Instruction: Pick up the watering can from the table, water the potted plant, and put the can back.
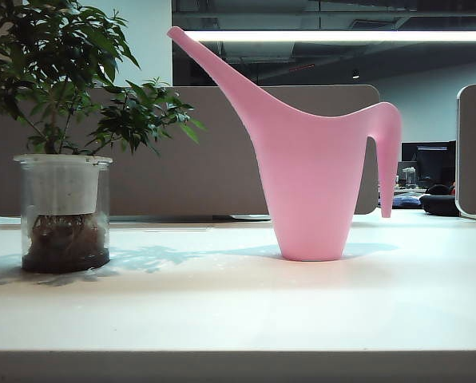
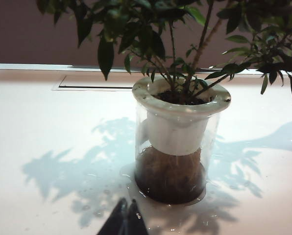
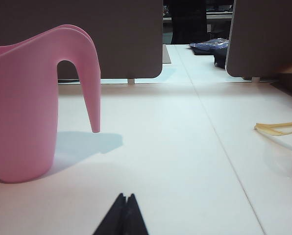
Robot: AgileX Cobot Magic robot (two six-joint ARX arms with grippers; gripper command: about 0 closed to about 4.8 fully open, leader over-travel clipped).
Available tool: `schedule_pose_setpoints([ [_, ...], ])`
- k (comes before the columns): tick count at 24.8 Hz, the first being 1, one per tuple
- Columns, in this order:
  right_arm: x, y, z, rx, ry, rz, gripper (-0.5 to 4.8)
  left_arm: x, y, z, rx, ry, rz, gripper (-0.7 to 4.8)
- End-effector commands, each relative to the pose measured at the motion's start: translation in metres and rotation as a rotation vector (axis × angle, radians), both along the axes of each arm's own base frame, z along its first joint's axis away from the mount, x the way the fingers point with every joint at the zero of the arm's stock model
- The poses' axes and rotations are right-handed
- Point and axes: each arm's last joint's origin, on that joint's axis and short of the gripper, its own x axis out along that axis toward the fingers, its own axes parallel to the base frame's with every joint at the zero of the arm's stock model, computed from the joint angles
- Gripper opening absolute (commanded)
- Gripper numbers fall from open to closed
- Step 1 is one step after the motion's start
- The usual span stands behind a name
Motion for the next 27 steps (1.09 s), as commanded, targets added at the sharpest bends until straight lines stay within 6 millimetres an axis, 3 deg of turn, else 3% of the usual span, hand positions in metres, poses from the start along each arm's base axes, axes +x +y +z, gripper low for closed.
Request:
schedule_pose_setpoints([
  [1, 0.000, 0.000, 0.000, 0.003, -0.014, 0.000, -0.06, 0.000, 0.000, 0.002, -0.004, -0.013, 0.000, -0.03],
  [8, 0.000, 0.000, 0.000, 0.003, -0.016, 0.007, -0.06, 0.000, 0.000, 0.003, -0.009, -0.014, 0.000, -0.03],
  [10, -0.001, 0.002, 0.008, 0.002, -0.041, 0.050, -0.06, -0.002, 0.000, 0.012, -0.026, -0.039, 0.000, -0.05],
  [16, -0.020, 0.001, 0.070, 0.188, -0.227, 0.051, -0.06, -0.025, 0.001, 0.084, -0.106, -0.245, -0.019, -0.05],
  [19, -0.035, 0.001, 0.103, 0.178, -0.274, 0.054, -0.06, -0.038, 0.001, 0.118, -0.080, -0.303, -0.044, -0.05],
  [21, -0.046, 0.001, 0.133, 0.075, -0.261, 0.038, -0.06, -0.047, 0.001, 0.152, -0.057, -0.300, -0.059, -0.05],
  [23, -0.049, 0.000, 0.158, -0.025, -0.220, 0.018, -0.06, -0.045, -0.001, 0.183, -0.049, -0.263, -0.118, -0.05],
  [27, -0.037, 0.000, 0.180, -0.037, -0.149, -0.011, -0.06, -0.027, -0.005, 0.221, -0.042, -0.146, -0.235, -0.05],
])
